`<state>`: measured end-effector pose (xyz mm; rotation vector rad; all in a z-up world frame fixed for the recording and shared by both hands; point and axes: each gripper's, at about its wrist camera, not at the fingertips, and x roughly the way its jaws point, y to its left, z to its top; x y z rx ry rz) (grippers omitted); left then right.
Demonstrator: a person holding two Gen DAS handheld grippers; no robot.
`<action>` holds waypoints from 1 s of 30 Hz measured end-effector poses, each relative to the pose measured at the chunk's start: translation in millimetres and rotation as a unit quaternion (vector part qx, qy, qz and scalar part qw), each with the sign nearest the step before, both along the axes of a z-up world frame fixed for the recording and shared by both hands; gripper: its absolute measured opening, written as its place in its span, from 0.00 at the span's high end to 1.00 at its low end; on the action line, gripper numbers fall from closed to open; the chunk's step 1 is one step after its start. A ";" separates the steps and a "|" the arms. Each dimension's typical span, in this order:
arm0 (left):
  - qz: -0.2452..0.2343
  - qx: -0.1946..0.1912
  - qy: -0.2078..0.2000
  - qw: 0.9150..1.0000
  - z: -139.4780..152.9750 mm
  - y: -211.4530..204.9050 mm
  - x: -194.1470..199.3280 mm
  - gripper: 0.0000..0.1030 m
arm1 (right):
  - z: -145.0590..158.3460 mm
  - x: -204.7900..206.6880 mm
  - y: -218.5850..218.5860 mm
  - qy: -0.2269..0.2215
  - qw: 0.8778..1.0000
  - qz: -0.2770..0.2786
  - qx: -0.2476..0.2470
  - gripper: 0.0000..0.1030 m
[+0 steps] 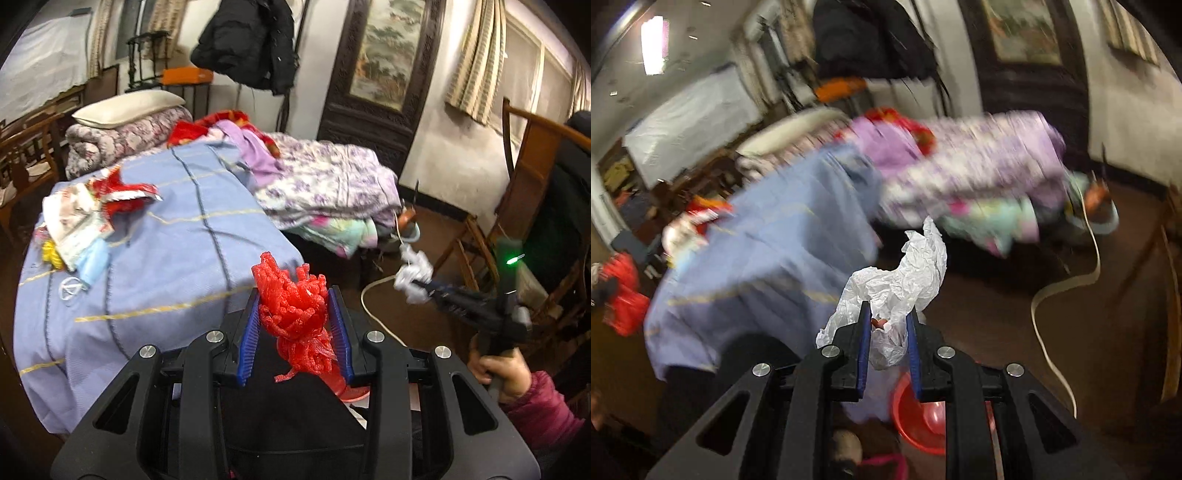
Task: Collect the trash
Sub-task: 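Carry the red net and white bag to the red wastebasket and release both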
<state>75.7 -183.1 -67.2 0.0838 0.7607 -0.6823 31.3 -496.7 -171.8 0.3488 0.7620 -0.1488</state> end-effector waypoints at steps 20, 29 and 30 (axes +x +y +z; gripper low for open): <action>-0.087 0.115 0.058 0.988 -78.8 -124.4 24.2 0.64 | -123.6 -16.1 -67.5 0.034 0.980 -0.111 0.164 0.32; -0.179 0.171 0.098 0.964 -130.0 -206.0 15.3 0.49 | -46.1 -66.0 -86.2 -0.149 0.959 -0.112 0.215 0.06; -0.179 0.179 0.092 0.963 -132.9 -212.0 13.7 0.38 | -43.5 -66.7 -86.9 -0.153 0.958 -0.113 0.215 0.06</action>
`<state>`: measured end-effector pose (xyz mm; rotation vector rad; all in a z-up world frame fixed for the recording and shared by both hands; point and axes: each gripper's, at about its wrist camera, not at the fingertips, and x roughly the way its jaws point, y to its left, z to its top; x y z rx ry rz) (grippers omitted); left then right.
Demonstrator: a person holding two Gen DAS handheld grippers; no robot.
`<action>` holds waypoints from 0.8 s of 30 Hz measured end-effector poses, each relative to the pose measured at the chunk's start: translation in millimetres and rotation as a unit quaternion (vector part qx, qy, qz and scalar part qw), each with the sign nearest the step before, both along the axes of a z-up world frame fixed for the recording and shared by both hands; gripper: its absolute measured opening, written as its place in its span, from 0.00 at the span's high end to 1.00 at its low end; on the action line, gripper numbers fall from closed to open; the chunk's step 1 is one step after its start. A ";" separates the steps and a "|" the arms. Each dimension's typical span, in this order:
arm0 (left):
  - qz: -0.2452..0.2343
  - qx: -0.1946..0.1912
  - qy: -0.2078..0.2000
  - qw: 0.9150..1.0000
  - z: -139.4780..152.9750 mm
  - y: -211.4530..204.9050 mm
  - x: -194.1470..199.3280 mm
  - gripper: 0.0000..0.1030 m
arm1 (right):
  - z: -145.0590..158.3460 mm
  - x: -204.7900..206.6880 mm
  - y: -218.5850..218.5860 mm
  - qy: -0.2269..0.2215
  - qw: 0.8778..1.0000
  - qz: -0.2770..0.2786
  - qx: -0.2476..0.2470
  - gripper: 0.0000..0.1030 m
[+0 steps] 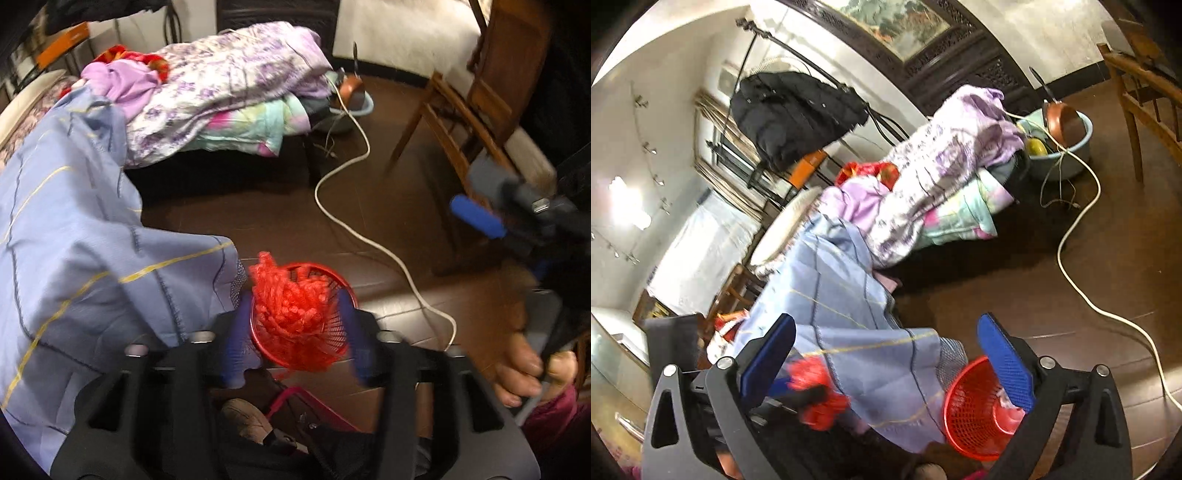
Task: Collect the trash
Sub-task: 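Carry the red net and white bag to the red wastebasket and release both, then return to the table and grasp the blue face mask with the left tool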
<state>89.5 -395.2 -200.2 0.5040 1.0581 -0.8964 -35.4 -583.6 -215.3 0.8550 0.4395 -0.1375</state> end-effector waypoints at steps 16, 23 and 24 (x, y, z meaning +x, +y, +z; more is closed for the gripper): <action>0.086 -0.036 -0.061 0.994 44.5 47.0 13.9 0.22 | 17.6 0.3 14.2 0.008 0.999 0.028 -0.033 0.06; 0.151 -0.070 -0.088 0.982 74.2 104.0 21.6 0.20 | 53.4 16.8 54.5 0.003 0.994 0.076 -0.078 0.06; 0.162 -0.078 -0.094 0.979 80.1 115.6 22.0 0.19 | 58.7 18.7 60.9 -0.002 0.993 0.083 -0.081 0.06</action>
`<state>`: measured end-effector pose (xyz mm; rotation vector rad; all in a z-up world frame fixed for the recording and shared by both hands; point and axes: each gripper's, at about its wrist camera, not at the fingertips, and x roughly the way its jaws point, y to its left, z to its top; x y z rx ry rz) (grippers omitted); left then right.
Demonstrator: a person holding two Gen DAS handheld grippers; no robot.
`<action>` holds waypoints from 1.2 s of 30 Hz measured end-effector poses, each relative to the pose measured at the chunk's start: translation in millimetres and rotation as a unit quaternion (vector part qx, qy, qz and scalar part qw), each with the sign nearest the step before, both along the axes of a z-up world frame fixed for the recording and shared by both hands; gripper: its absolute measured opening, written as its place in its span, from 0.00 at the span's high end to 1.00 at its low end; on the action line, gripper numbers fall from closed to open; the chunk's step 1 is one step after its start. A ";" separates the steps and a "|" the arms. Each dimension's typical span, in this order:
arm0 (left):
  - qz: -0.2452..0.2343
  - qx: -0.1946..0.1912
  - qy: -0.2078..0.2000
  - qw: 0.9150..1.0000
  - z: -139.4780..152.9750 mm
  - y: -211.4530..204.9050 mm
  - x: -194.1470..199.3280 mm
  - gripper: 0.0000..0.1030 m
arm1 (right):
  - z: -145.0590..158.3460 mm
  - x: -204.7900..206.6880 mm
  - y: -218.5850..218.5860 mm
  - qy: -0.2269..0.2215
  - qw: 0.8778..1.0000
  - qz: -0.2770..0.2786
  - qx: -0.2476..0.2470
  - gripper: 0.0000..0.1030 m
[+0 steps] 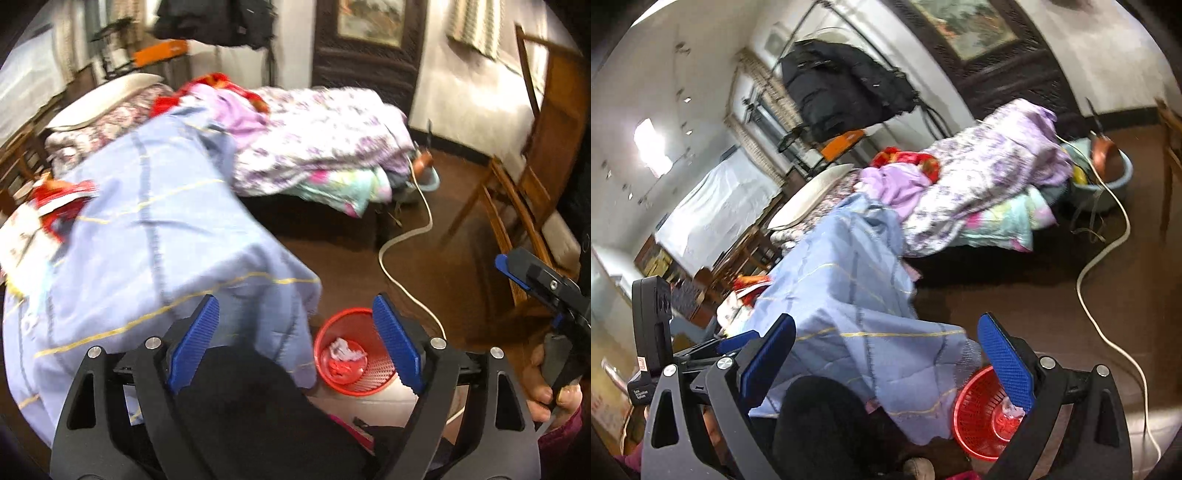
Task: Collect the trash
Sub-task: 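Return to the table and grasp the blue face mask with the left tool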
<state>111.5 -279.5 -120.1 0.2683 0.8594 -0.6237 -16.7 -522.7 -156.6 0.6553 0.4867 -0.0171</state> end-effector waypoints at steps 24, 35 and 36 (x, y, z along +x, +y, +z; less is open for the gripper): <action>0.283 -0.085 0.018 0.955 -24.5 296.6 67.0 0.13 | 44.5 119.7 220.5 0.073 0.972 0.203 -0.094 0.06; 0.256 -0.090 0.018 0.962 -23.5 287.3 127.1 0.13 | 22.9 161.6 241.8 0.115 0.966 0.212 -0.095 0.06; 0.249 -0.097 0.018 0.963 -23.2 284.0 134.6 0.14 | 22.4 163.3 240.7 0.118 0.966 0.210 -0.096 0.06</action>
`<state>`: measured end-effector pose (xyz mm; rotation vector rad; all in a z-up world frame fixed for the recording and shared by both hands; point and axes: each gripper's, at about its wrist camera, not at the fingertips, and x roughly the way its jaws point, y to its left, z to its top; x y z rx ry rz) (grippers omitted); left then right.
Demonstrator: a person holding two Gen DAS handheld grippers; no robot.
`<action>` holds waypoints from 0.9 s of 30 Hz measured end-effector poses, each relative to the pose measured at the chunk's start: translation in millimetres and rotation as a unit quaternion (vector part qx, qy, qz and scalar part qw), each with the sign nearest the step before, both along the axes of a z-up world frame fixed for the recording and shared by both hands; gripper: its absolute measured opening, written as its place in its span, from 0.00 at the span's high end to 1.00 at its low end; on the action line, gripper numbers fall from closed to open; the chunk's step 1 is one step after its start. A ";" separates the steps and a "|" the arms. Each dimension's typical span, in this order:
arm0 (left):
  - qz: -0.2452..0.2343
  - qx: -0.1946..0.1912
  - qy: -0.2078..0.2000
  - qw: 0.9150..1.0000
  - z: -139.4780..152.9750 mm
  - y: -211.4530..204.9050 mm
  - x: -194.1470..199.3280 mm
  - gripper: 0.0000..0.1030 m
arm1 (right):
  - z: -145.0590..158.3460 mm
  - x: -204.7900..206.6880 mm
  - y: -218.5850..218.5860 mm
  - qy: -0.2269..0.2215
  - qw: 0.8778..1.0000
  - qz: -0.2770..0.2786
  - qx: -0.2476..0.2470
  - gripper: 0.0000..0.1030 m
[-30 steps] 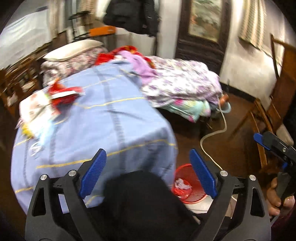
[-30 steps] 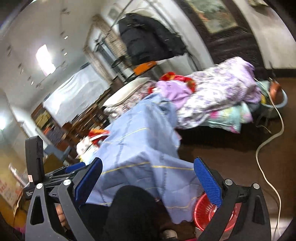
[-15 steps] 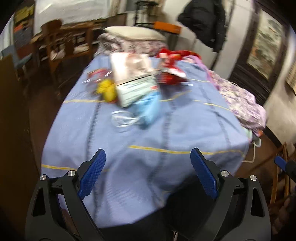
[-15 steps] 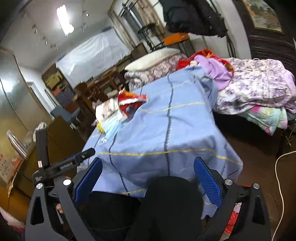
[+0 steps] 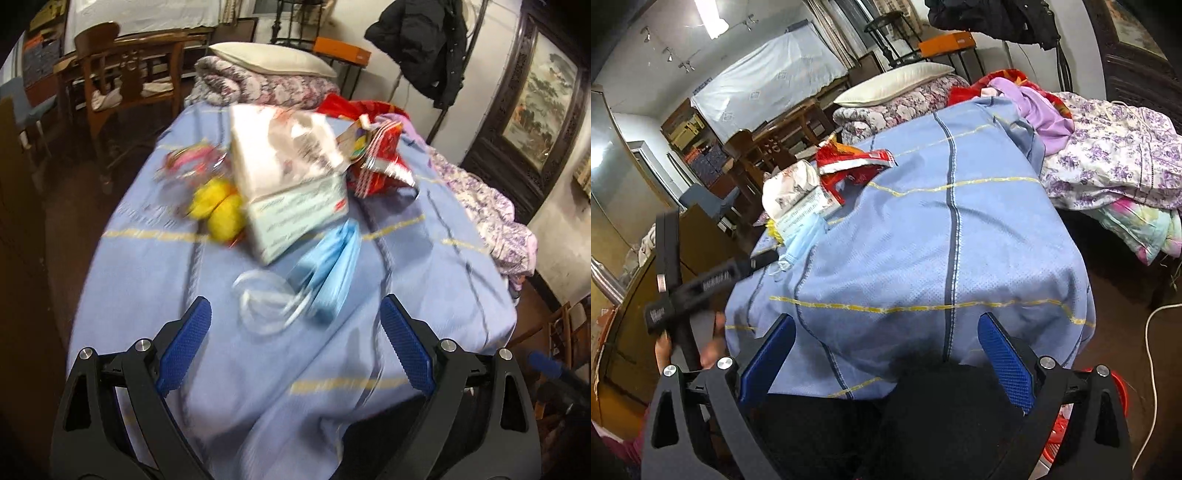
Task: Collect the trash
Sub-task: 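Return to the table and grasp the blue face mask with the left tool, then grasp the red snack wrapper with the right tool while the left tool holds the mask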
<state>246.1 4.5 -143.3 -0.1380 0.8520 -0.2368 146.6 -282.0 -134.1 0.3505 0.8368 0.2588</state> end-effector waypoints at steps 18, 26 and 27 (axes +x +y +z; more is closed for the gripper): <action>-0.005 -0.023 -0.006 1.000 -11.3 18.9 1.7 0.74 | 6.4 42.2 13.8 0.001 1.000 0.001 -0.023 0.06; 0.022 -0.023 -0.017 0.999 -9.7 52.2 -9.5 0.74 | 41.4 103.5 69.1 -0.066 0.994 0.043 -0.070 0.09; 0.021 -0.022 -0.018 0.999 -9.8 52.4 -10.4 0.74 | 45.8 111.7 75.2 -0.074 0.993 0.046 -0.074 0.10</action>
